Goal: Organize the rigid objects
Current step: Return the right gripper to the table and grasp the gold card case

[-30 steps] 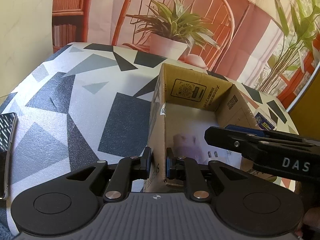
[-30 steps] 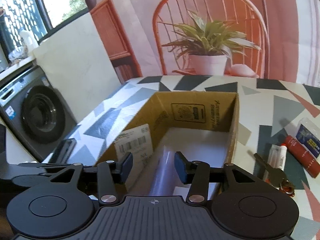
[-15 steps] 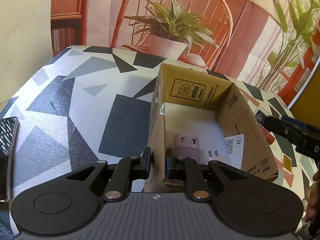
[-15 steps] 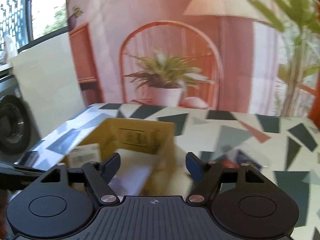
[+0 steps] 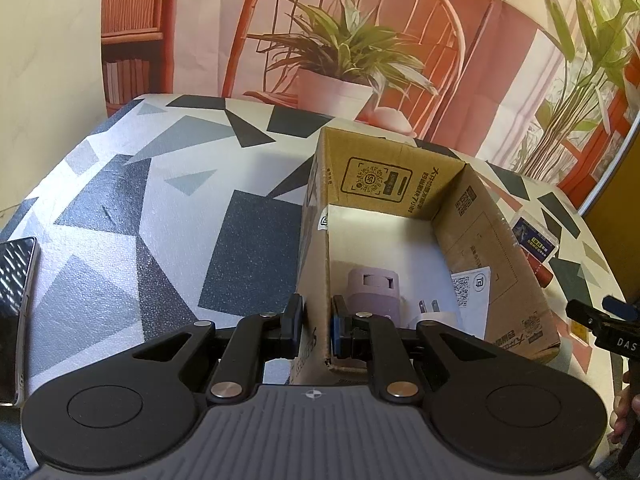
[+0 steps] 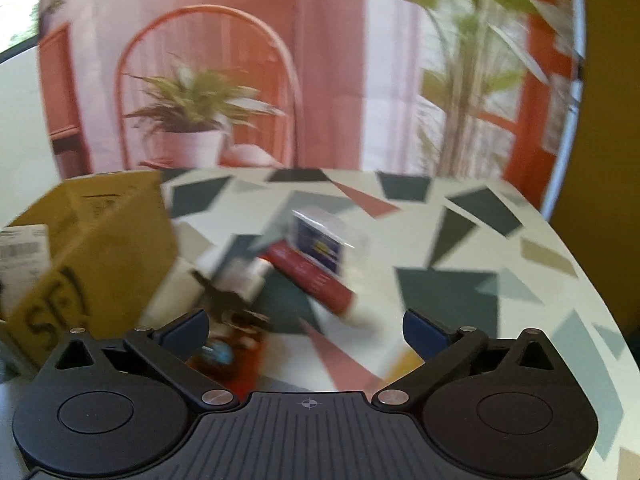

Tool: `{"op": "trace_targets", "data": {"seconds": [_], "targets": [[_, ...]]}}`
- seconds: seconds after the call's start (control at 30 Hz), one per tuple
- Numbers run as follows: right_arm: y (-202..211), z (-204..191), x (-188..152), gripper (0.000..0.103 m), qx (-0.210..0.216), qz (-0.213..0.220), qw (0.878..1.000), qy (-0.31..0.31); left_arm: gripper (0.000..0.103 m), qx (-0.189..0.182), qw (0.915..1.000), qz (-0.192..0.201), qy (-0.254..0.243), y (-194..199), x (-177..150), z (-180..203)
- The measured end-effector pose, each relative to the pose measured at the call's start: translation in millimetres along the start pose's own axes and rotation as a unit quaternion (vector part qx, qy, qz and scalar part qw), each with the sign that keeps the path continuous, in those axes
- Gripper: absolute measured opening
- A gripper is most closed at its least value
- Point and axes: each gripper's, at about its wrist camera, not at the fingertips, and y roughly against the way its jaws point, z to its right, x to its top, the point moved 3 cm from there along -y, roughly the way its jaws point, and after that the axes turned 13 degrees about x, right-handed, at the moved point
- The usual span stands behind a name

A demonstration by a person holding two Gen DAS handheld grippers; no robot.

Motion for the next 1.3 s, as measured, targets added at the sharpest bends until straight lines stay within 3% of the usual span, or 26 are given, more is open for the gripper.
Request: {"op": "trace_targets", "data": {"seconds": [0.13, 0.43, 0.57, 0.73, 0.83, 1.17, 1.3], "targets": [[1, 23, -9, 0.098, -0.019, 0.001, 0.999, -0.032, 0.016, 0.001, 1.0000, 0.001, -0.001, 0, 0, 0], [-16, 57, -29, 0.077, -0.071, -0.032, 0.992, -0.099, 0.016, 0.003, 1.0000, 0.004, -0.005, 0, 0, -1], [-19, 57, -30, 0.074, -0.081, -0.036, 0.992, -0.094, 0.016, 0.004, 1.0000, 0.004, -0.006, 0, 1, -1], [-21, 48, -29, 0.049, -0.086, -0.042, 0.993, -0.066, 0.016, 0.004, 1.0000, 0.005, -0.006, 0, 0, -1], [-22, 40, -28, 0.048, -0.082, -0.048, 0.994, -0.048, 0.016, 0.004, 1.0000, 0.005, -0.006, 0, 0, -1], [-29, -1, -29, 0.047, -0.013, -0.066, 0.998, 0.013, 0.016, 0.004, 1.0000, 0.006, -0.006, 0, 0, -1], [-30, -10, -28, 0.048, -0.012, -0.070, 0.997, 0.029, 0.016, 0.004, 1.0000, 0.006, -0.007, 0, 0, -2]]}}
